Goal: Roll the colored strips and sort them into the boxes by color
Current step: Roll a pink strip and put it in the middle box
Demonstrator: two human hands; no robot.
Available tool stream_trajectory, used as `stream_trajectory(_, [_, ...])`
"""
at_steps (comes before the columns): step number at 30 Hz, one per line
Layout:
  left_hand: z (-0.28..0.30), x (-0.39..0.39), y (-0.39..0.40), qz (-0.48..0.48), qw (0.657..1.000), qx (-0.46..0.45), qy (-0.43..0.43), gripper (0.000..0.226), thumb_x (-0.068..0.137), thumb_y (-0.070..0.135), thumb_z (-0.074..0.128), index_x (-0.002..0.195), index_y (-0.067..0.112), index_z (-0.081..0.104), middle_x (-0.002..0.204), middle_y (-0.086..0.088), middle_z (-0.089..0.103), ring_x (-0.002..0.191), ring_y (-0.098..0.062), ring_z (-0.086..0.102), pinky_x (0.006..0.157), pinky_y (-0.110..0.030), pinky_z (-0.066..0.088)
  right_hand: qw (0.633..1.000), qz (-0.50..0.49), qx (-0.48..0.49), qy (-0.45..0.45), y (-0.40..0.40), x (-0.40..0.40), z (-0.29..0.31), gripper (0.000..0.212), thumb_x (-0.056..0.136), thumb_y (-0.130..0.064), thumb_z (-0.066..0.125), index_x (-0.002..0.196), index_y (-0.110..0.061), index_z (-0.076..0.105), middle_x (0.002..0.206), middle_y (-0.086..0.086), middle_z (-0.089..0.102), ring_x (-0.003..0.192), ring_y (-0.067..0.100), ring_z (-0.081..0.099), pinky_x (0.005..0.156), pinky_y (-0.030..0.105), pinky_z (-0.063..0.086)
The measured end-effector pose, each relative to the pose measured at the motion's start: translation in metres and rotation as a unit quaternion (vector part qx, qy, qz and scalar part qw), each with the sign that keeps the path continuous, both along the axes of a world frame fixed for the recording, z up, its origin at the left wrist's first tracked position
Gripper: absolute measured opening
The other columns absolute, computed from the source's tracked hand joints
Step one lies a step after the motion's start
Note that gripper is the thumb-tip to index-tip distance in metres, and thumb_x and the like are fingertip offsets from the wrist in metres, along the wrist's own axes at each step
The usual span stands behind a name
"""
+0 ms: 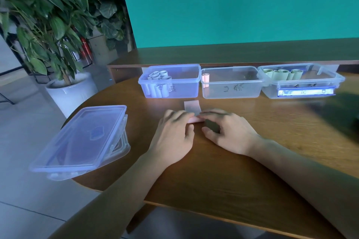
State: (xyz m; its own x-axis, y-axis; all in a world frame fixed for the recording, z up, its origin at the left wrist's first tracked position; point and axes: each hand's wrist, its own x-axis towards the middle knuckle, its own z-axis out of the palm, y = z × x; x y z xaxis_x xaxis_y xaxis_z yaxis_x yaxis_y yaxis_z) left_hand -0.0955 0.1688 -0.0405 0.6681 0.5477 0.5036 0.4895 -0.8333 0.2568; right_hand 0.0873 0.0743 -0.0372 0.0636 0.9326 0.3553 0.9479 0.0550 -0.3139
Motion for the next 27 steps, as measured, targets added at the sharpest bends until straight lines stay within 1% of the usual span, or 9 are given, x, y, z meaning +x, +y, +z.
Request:
stream_trajectory(4, [-0.001,0.002,0.002,-0.012,1.000,0.005,-0.014,0.033,0.095,0.018,0.056,0.126,0.025,0.065,0.121,0.004,0.066,0.109,-0.025,0.053,0.094,-0.042,0.049,1.000,-0.005,-0.006,-0.005,0.006,0.001,0.002,0.042,0.099,-0.040,0.053,0.141,-0.044,0.050,0.145,-0.026,0.048,0.081,-0.006,0.048,0.085,0.030,0.051])
stream_trajectory(6, [0.000,0.004,0.004,-0.007,1.000,0.003,-0.009,0.032,0.095,0.018,0.056,0.125,0.025,0.065,0.120,0.004,0.066,0.107,-0.025,0.053,0.093,-0.042,0.049,1.000,0.011,0.009,0.010,0.008,0.001,0.002,0.041,0.098,-0.037,0.055,0.138,-0.044,0.053,0.143,-0.024,0.050,0.080,-0.016,0.051,0.080,0.026,0.047])
stream_trajectory(7, [0.000,0.006,0.006,-0.004,1.000,0.000,-0.007,0.032,0.095,0.018,0.056,0.125,0.024,0.065,0.120,0.004,0.066,0.107,-0.026,0.053,0.093,-0.043,0.049,0.999,0.016,0.017,0.021,0.009,0.001,0.001,0.039,0.098,-0.035,0.057,0.136,-0.043,0.055,0.140,-0.024,0.052,0.077,-0.021,0.049,0.078,0.025,0.045])
stream_trajectory(9, [0.000,0.009,0.009,0.000,1.000,-0.005,-0.006,0.031,0.095,0.019,0.056,0.124,0.024,0.065,0.120,0.005,0.067,0.107,-0.026,0.052,0.094,-0.043,0.049,1.000,0.007,0.013,0.024,0.011,0.003,0.000,0.038,0.098,-0.035,0.056,0.136,-0.041,0.057,0.140,-0.024,0.053,0.073,-0.024,0.045,0.078,0.025,0.044])
stream_trajectory(14, [-0.001,0.012,0.015,0.006,1.000,-0.001,-0.031,0.030,0.094,0.014,0.057,0.122,0.019,0.067,0.119,0.004,0.067,0.109,-0.025,0.053,0.095,-0.040,0.048,1.000,-0.010,-0.003,0.015,0.016,0.006,0.000,0.039,0.098,-0.040,0.054,0.137,-0.047,0.052,0.140,-0.027,0.051,0.070,-0.014,0.042,0.081,0.030,0.049])
stream_trajectory(17, [-0.002,0.013,0.018,0.005,1.000,0.001,-0.030,0.030,0.093,0.012,0.056,0.120,0.019,0.068,0.117,0.004,0.068,0.106,-0.024,0.053,0.094,-0.040,0.049,1.000,-0.003,0.002,0.020,0.020,0.007,0.002,0.038,0.097,-0.038,0.054,0.132,-0.052,0.053,0.139,-0.027,0.053,0.073,-0.012,0.045,0.079,0.029,0.047])
stream_trajectory(19, [-0.001,0.014,0.020,0.008,1.000,-0.004,-0.020,0.031,0.094,0.014,0.055,0.122,0.021,0.067,0.119,0.005,0.067,0.108,-0.024,0.052,0.095,-0.040,0.049,1.000,-0.001,0.006,0.022,0.023,0.007,0.002,0.038,0.097,-0.037,0.055,0.133,-0.050,0.054,0.138,-0.026,0.054,0.074,-0.008,0.048,0.077,0.028,0.046])
stream_trajectory(23, [0.000,0.018,0.025,0.015,1.000,-0.019,-0.007,0.033,0.096,0.015,0.053,0.127,0.021,0.064,0.123,0.004,0.066,0.111,-0.024,0.051,0.097,-0.041,0.047,0.999,0.008,0.025,0.045,0.026,0.010,0.000,0.037,0.097,-0.032,0.057,0.130,-0.047,0.059,0.133,-0.023,0.057,0.076,-0.022,0.048,0.075,0.027,0.045])
stream_trajectory(27, [0.001,0.021,0.028,0.017,0.999,-0.011,-0.027,0.034,0.095,0.013,0.055,0.126,0.020,0.065,0.125,0.005,0.066,0.113,-0.024,0.052,0.098,-0.040,0.047,1.000,-0.017,-0.003,0.023,0.034,0.013,0.000,0.039,0.097,-0.038,0.053,0.135,-0.050,0.051,0.130,-0.022,0.059,0.071,-0.004,0.050,0.076,0.032,0.052])
